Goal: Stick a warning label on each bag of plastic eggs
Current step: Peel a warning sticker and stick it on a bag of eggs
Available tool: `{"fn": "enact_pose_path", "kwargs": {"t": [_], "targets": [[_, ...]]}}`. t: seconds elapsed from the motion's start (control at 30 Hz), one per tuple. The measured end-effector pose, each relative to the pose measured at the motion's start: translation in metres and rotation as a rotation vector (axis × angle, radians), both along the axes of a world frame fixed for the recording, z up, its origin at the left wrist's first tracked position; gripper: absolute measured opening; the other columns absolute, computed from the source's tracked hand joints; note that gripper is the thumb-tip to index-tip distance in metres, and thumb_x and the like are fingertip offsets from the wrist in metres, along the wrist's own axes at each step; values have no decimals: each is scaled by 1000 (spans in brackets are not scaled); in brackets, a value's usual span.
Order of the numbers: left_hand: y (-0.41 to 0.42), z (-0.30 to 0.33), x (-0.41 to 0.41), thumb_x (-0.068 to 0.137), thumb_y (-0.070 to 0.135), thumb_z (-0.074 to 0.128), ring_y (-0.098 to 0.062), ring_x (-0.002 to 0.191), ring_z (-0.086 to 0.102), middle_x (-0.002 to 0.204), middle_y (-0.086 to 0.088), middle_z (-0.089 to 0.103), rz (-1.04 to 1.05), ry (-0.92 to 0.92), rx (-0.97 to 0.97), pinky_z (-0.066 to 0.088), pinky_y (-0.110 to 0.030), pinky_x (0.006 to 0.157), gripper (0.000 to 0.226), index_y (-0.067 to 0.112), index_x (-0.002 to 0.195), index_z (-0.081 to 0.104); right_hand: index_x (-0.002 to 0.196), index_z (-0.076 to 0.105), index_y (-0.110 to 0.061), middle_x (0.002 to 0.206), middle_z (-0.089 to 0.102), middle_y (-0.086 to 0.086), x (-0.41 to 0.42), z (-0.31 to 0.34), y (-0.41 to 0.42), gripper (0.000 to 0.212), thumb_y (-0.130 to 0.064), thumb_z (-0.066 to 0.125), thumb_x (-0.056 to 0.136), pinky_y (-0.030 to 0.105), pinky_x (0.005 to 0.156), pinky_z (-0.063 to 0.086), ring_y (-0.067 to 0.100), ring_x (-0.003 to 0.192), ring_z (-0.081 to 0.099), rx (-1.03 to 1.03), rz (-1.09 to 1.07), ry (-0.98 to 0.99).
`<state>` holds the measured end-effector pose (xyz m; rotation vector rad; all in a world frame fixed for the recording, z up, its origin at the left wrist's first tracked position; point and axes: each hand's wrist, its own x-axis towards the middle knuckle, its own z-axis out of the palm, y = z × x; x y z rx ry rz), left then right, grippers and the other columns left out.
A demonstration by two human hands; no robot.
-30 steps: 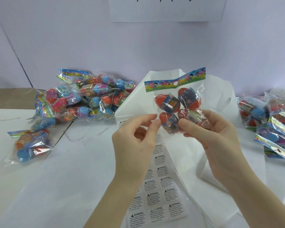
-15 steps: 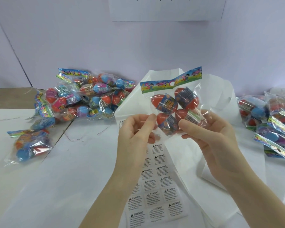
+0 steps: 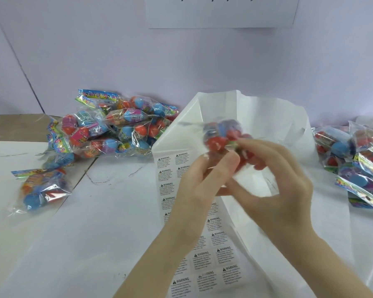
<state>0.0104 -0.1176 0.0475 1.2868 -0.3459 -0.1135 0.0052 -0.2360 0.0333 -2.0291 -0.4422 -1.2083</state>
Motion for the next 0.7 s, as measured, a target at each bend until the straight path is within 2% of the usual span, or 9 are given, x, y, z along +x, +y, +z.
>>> {"fn": "enact_pose_path", "kwargs": {"t": [0.07,0.13,0.23,0.33,0.4,0.5,0.57,0.63,0.7], "targets": [[3,1,2,74,37,70,-11,92,67,94,1,72,12,76,-95,53,-23,71,41,10,104,66,116,55,-12,105,59,-10,-3,-1,3,53,-19,79,70,16,82,44,1,89,53,-55,154,21],[8,1,6,72,25,74,-12,88,68,89,-1,72,51,141,-165,54,-20,73,34,7,101,67,118,52,-13,103,62,-11,-8,-2,5,48,-24,73,76,14,75,45,3,82,57,-32,256,33],[13,1,11,62,24,67,-9,79,68,87,-3,72,102,202,-250,53,-15,68,35,7,92,67,111,51,-17,96,61,-7,-10,-1,4,29,-25,61,84,17,62,44,8,66,55,58,171,-50],[17,3,14,57,25,67,-12,76,65,84,-5,71,82,255,-358,52,-15,60,31,8,82,68,103,49,-30,94,60,-11,-6,1,2,23,-28,58,82,14,61,42,3,65,53,254,43,15],[20,5,14,55,24,69,-16,82,59,87,-8,66,66,262,-408,52,-16,58,30,8,79,69,98,49,-37,91,61,-18,-1,0,1,22,-30,61,81,11,61,41,1,67,54,428,38,134],[23,3,16,53,20,70,-10,73,66,79,0,72,104,169,-357,52,-15,58,15,13,66,73,94,51,-37,96,62,-14,8,-8,-6,26,-23,68,82,11,61,43,-3,73,56,566,63,408],[23,2,17,50,20,72,-11,75,69,79,-2,73,115,125,-346,51,-14,59,21,11,69,73,99,50,-37,101,61,-14,11,-13,-6,35,-25,73,75,13,68,42,-4,83,55,495,115,640],[23,1,19,48,20,73,-14,77,70,81,-5,73,128,117,-354,52,-15,59,31,8,77,71,114,46,-35,110,57,-16,11,-20,-4,55,-32,77,69,16,76,39,-1,97,51,330,143,836],[23,1,19,47,20,73,-12,74,71,77,-3,73,132,117,-343,52,-15,60,27,10,73,71,130,36,-34,115,51,-18,10,-26,0,74,-38,77,69,13,77,34,2,103,46,173,122,937]]}}
